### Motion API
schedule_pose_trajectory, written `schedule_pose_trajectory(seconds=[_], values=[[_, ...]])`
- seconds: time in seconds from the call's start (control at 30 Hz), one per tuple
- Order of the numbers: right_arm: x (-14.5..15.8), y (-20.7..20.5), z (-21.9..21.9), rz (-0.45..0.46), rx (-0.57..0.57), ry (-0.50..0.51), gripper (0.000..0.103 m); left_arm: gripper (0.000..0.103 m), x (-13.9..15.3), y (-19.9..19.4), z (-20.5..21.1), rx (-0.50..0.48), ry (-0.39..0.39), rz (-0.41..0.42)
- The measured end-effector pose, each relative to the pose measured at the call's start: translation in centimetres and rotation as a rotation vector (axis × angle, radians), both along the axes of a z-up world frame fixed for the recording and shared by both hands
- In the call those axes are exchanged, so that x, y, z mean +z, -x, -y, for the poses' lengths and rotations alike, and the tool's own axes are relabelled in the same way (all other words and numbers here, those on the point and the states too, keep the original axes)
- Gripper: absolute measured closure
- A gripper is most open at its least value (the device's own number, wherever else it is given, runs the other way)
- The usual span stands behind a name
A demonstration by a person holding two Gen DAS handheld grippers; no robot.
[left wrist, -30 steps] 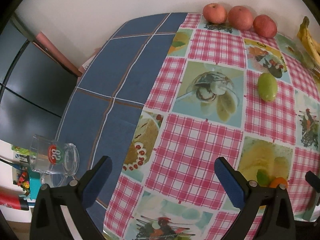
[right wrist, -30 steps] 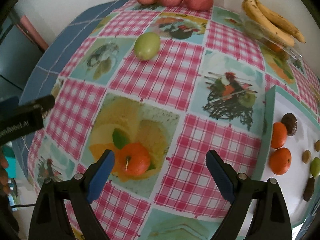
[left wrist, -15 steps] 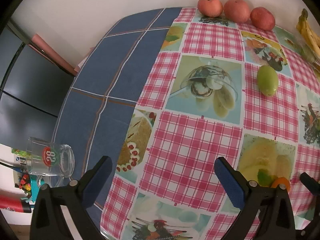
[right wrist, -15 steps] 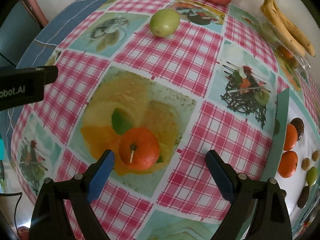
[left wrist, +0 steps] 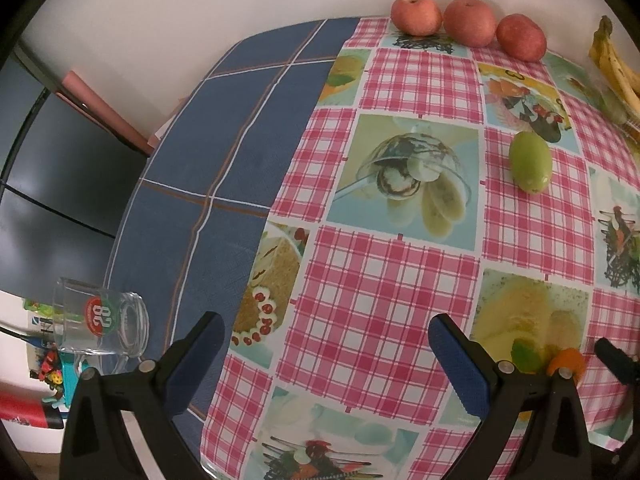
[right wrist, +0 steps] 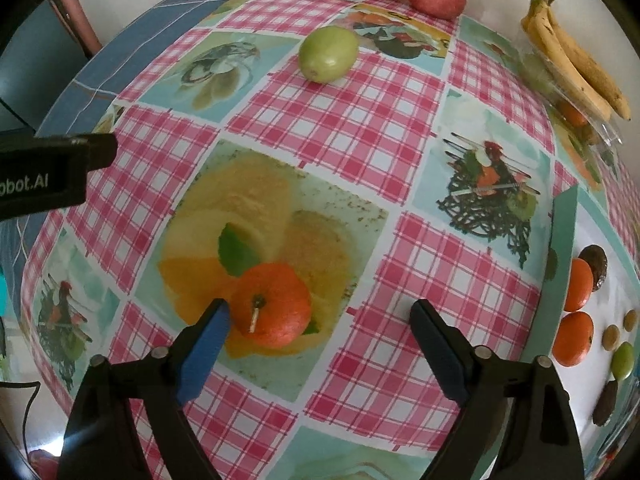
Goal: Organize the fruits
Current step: 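Grasp the tangerine with the right tool while the left tool grasps the green apple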
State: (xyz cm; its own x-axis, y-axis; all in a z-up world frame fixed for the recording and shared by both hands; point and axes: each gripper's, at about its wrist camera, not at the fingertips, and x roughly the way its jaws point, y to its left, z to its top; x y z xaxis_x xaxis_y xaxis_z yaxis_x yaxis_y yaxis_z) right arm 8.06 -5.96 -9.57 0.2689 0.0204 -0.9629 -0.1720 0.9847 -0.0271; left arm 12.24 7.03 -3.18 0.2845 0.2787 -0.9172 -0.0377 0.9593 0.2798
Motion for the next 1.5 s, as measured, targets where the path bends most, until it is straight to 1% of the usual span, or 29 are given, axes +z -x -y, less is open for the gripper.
schedule_pose_trajectory(seconds=[0.07,0.1,0.27,0.4,0.53,0.73,0.83,0.9,1.0,1.13,1.2,1.27,1.33,1.4,1.5], values=[[0.4,0.0,0.2,0.012,0.007,-0.001,0.036,0.0,0.0,0.0,0.1,-0.005,0.0,-0.001],[0.6,0.0,0.1,0.016,0.013,-0.003,0.043,0.0,-0.1,0.0,0.2,-0.007,0.0,-0.002],[0.8,0.1,-0.7,0.017,0.045,-0.01,0.058,0.0,-0.3,-0.1,0.7,-0.02,0.006,-0.01],[0.6,0.0,-0.9,0.017,0.037,-0.014,0.064,0.0,-0.7,-0.3,1.4,-0.037,-0.005,-0.019],[0.6,-0.3,0.4,0.021,0.005,-0.018,0.064,0.0,-0.8,-0.5,2.4,-0.054,-0.02,-0.022],[0.7,-0.8,2.1,0.033,-0.037,-0.018,0.064,0.0,-0.8,-1.1,4.1,-0.062,-0.014,-0.003],[0.8,-0.9,2.8,0.037,-0.05,-0.013,0.066,0.0,-0.3,-1.5,4.4,-0.037,0.041,0.034],[0.9,-1.0,3.7,0.044,-0.07,-0.005,0.066,0.0,0.0,-2.0,4.7,-0.019,0.123,0.062],[0.9,-1.3,5.0,0.049,-0.113,-0.02,0.066,0.0,0.0,-2.8,5.6,-0.004,0.196,0.081],[1.2,-1.7,7.5,0.072,-0.157,-0.019,0.066,0.0,0.4,-3.7,6.7,0.002,0.281,0.143],[1.5,-2.2,9.0,0.084,-0.177,-0.035,0.066,0.001,0.4,-4.2,7.0,0.005,0.305,0.162],[2.1,-2.3,10.1,0.097,-0.199,-0.055,0.066,0.005,0.3,-4.6,7.3,0.005,0.324,0.173],[3.0,-2.3,11.2,0.116,-0.218,-0.067,0.066,0.016,0.1,-5.2,7.7,0.001,0.336,0.177],[4.4,-3.0,11.6,0.137,-0.233,-0.079,0.066,0.018,-0.2,-5.7,8.2,-0.011,0.357,0.177],[5.6,-3.0,12.4,0.158,-0.247,-0.093,0.066,0.023,-0.7,-6.4,8.9,-0.024,0.39,0.176]])
